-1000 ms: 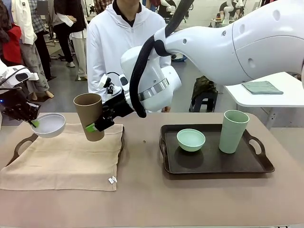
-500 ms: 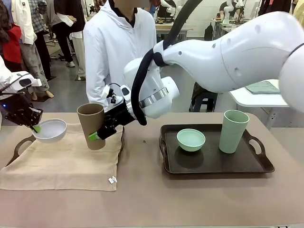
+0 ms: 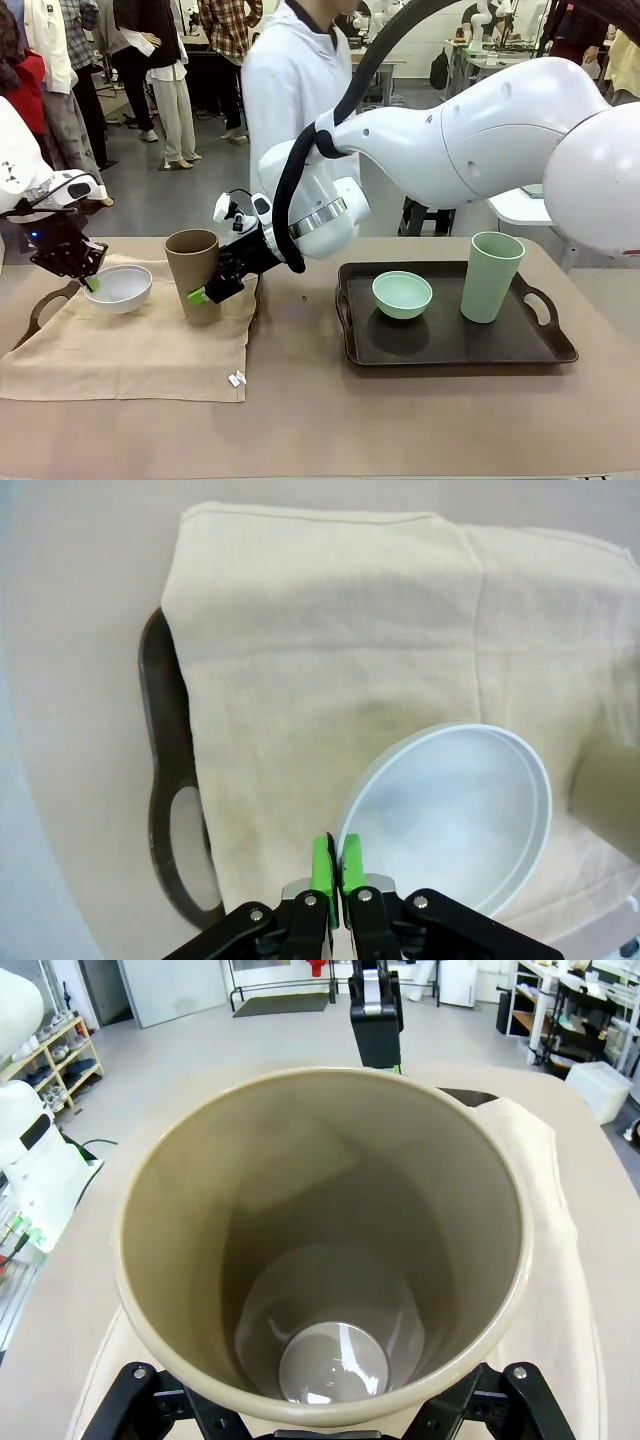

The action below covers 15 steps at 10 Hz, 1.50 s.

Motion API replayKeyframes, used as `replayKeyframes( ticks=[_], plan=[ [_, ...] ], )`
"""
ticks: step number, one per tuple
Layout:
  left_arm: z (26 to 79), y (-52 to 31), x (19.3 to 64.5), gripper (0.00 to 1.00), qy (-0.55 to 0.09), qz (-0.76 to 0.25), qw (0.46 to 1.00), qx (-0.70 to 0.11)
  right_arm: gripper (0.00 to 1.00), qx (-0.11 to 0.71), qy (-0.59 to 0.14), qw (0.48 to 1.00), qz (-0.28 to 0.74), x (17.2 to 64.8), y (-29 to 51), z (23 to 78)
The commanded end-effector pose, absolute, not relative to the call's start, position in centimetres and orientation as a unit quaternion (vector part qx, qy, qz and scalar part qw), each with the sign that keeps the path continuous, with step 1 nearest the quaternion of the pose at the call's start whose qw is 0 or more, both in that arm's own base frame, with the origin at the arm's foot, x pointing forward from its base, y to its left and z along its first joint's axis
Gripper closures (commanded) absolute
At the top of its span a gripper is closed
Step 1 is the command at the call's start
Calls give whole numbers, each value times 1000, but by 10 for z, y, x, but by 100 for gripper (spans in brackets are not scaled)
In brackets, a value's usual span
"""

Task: Set up a tray with a mat and arrange the tableware.
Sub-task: Place the Picnic Bowl and Reusable plastic cup back onto the Handle tray in front of the human's position.

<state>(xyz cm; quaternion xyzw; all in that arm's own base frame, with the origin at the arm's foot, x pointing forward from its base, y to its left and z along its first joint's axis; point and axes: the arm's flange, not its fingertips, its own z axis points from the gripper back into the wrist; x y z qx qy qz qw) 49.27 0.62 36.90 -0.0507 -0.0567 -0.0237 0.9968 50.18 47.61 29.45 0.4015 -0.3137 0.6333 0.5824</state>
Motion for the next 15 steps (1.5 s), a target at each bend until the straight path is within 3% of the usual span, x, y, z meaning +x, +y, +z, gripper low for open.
replayKeyframes(
  ticks=[1, 4, 5, 6, 10, 12, 13, 14, 15],
  plan=[
    [363, 0, 502, 96, -51, -16, 998, -38, 17, 391, -312, 584, 640, 506, 477, 291],
    [357, -1, 505, 96, -59, -21, 997, -54, 17, 389, -306, 588, 639, 508, 477, 287],
    [356, -2, 505, 88, -61, -24, 996, -55, 4, 389, -305, 588, 641, 508, 476, 287],
    [359, -1, 504, 36, -61, -23, 996, -54, 0, 387, -301, 591, 640, 507, 475, 289],
    [378, 16, 495, 0, -63, -8, 997, -45, 0, 300, -208, 657, 660, 491, 467, 319],
    [393, 22, 486, 0, -67, -13, 996, -55, 0, 264, -195, 680, 655, 484, 444, 336],
    [401, 23, 481, 26, -73, -20, 995, -59, 0, 253, -200, 694, 644, 480, 432, 346],
    [411, 22, 476, 20, -79, -28, 994, -64, 0, 248, -199, 708, 631, 475, 420, 357],
    [427, 21, 469, 20, -85, -36, 994, -61, 0, 232, -191, 731, 612, 468, 409, 374]
  ],
)
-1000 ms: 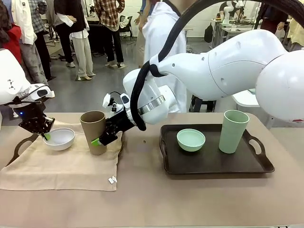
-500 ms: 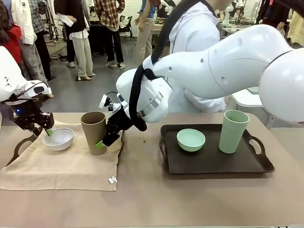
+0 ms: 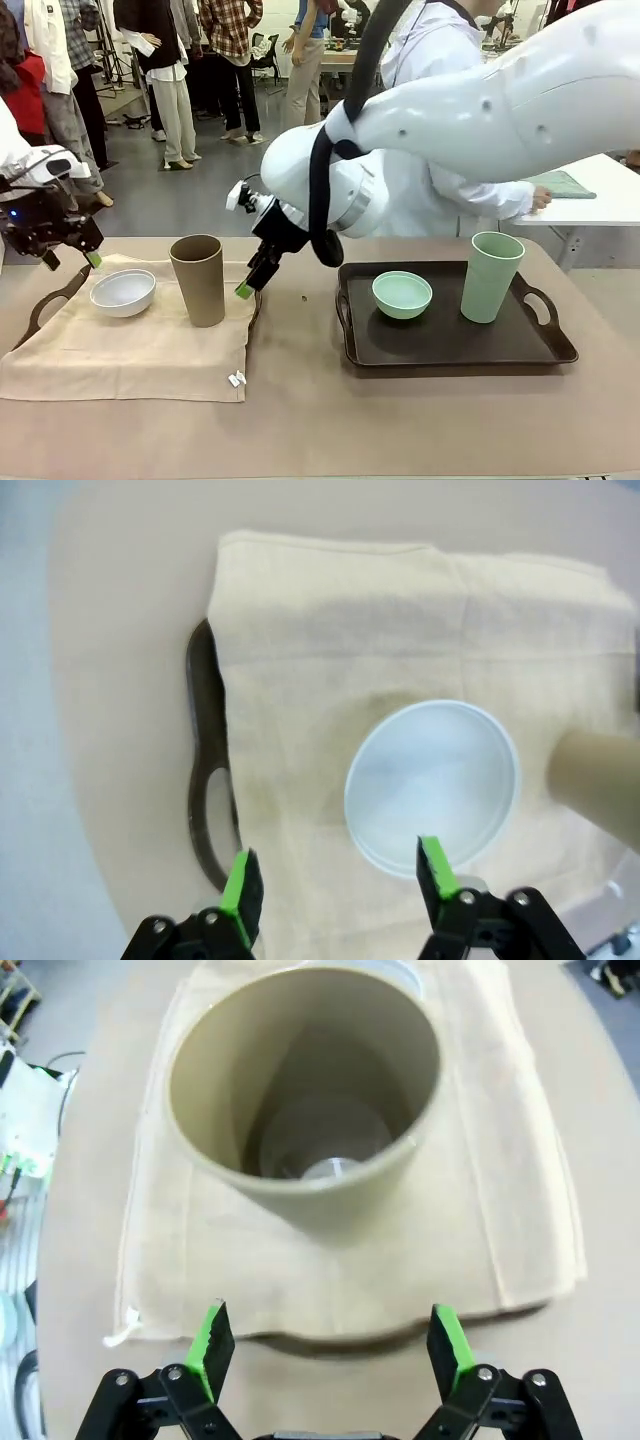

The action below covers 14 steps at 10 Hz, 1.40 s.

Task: Set up a tray with a mat and arrange the tableware.
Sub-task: Place the Picnic Bowl and Reusable plastic cup back onto the Handle tray in front of the human's position.

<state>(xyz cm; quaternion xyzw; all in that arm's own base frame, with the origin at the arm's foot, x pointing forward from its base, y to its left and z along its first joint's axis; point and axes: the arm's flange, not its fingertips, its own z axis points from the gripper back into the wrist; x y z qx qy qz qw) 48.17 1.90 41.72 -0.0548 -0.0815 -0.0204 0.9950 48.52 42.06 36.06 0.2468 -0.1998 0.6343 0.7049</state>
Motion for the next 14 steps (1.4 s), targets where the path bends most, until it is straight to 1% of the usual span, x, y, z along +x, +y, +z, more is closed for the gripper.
replayKeyframes(
  ticks=[1, 4, 7, 10, 12, 13, 14],
  plan=[
    [441, 16, 462, 20, -88, -46, 993, -59, 0, 220, -179, 761, 584, 461, 399, 394],
    [484, -8, 450, 20, -99, -60, 992, -48, 0, 177, -125, 856, 470, 438, 379, 462],
    [514, -35, 445, 20, -94, -58, 993, -29, 0, 97, -80, 918, 375, 414, 376, 508],
    [552, -70, 431, 20, -89, -41, 995, -11, 0, 11, -55, 956, 288, 382, 376, 557],
    [575, -84, 417, 20, -84, -37, 996, -10, 0, -25, -42, 974, 223, 375, 375, 575],
    [580, -85, 409, 20, -63, -39, 997, -20, 0, -82, -9, 980, 180, 377, 371, 575],
    [566, -80, 423, 20, -92, -49, 994, -23, 0, -3, -56, 965, 255, 371, 367, 570]
  ],
)
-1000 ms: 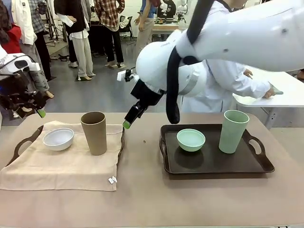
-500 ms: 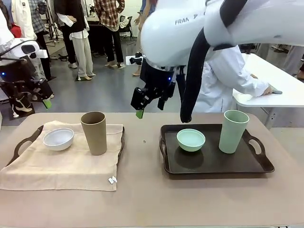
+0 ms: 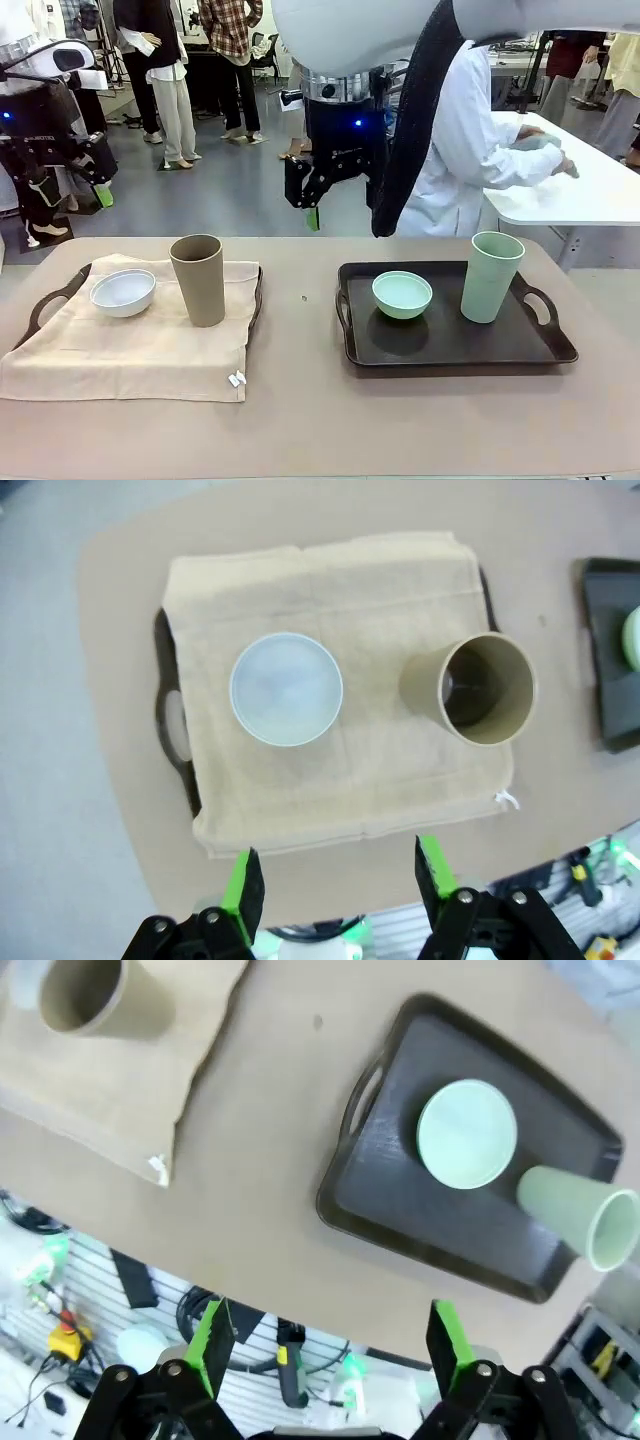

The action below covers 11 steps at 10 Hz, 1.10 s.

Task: Set up a tray with a mat and arrange the tableware.
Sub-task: Place the Picnic Bowl and Reusable plastic cup back onto the Handle tray in front of the human's position, then pick up the Picnic Bowl and Reusable plastic cup from the Handle tray in front of the human's position and hold them in the air.

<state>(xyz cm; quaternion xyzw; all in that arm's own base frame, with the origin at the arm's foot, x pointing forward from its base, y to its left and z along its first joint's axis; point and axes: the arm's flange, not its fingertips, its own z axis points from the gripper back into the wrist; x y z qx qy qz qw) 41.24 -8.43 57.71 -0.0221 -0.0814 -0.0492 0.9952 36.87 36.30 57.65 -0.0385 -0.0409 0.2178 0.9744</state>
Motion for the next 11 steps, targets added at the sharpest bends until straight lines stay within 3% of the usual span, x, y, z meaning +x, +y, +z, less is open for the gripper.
replayKeyframes(
  ticks=[1, 11],
  plan=[
    [566, -80, 423, 20, -92, -49, 994, -23, 0, -3, -56, 965, 255, 371, 367, 570],
    [566, -80, 423, 20, -92, -49, 994, -23, 0, -3, -56, 965, 255, 371, 367, 570]
  ],
)
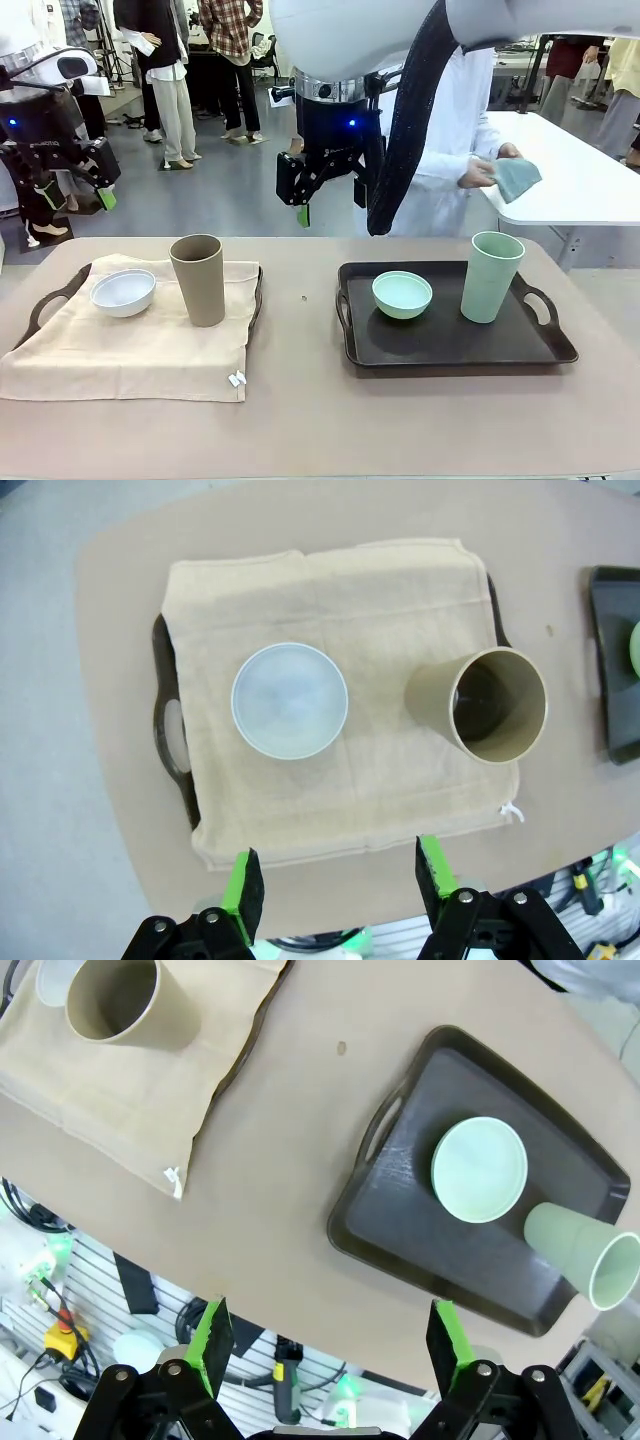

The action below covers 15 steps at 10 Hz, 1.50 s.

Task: Set up a tray with a mat and arrange the tableware.
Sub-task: Pick up the Picnic Bowl and Reusable plastic cup from the Handle tray in front of the human's position and hold them in the air.

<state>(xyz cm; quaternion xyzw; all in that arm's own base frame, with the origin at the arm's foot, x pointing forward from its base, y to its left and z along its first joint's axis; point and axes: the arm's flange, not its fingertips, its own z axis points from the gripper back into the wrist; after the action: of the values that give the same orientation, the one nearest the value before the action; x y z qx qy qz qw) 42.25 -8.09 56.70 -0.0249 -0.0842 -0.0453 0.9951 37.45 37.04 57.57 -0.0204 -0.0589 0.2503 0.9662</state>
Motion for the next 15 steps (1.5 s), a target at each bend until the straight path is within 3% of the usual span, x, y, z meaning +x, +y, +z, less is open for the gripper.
replayKeyframes(
  ticks=[1, 5, 7, 11, 15],
  plan=[
    [566, -80, 423, 20, -92, -49, 994, -23, 0, -3, -56, 965, 255, 371, 367, 570],
    [567, -81, 422, 19, -84, -45, 995, -25, 0, -20, -59, 966, 250, 374, 370, 576],
    [563, -64, 417, 19, -58, -58, 991, -110, 0, 3, -44, 968, 248, 397, 315, 575],
    [563, -42, 421, 19, -55, -50, 981, -179, 0, 86, -74, 979, 171, 418, 196, 590],
    [557, -17, 432, 19, -51, -39, 968, -241, 0, 220, -115, 965, 85, 389, 39, 607]
  ],
)
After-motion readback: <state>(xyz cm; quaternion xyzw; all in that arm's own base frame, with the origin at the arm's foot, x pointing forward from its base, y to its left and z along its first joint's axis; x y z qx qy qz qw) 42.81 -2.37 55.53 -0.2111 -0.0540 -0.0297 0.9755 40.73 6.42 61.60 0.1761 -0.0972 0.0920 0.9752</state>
